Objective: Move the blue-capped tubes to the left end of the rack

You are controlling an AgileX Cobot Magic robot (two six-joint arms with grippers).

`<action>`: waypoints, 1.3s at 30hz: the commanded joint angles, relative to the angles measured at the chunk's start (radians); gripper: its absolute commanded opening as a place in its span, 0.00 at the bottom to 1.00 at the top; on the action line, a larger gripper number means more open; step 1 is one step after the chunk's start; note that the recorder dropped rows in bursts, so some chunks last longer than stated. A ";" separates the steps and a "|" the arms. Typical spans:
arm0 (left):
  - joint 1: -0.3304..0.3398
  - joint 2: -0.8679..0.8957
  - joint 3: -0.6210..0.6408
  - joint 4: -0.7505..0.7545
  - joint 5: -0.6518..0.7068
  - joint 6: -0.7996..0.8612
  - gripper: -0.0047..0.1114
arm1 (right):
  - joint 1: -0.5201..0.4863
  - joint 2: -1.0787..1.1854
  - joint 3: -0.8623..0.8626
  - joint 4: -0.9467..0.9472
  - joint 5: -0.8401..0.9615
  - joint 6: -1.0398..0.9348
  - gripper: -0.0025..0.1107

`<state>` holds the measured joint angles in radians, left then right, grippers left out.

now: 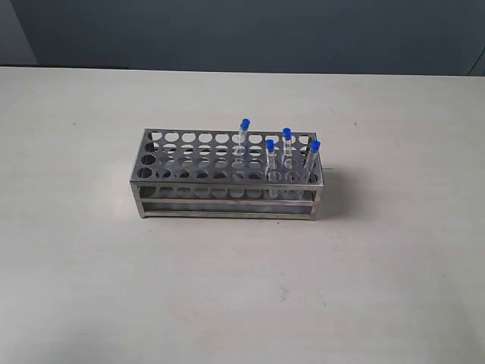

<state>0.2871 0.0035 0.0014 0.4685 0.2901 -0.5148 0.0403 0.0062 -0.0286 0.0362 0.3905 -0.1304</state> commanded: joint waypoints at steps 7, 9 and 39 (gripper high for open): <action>0.000 -0.004 -0.001 0.000 0.002 -0.002 0.05 | -0.005 -0.006 0.003 0.231 -0.065 0.104 0.01; 0.000 -0.004 -0.001 0.000 0.002 -0.002 0.05 | -0.005 -0.006 0.003 0.389 -0.116 0.155 0.01; 0.000 -0.004 -0.001 0.000 0.002 -0.002 0.05 | -0.005 -0.006 0.003 0.898 -0.710 0.522 0.01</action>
<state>0.2871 0.0035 0.0014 0.4685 0.2901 -0.5148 0.0403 0.0040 -0.0286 1.0206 -0.3558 0.3296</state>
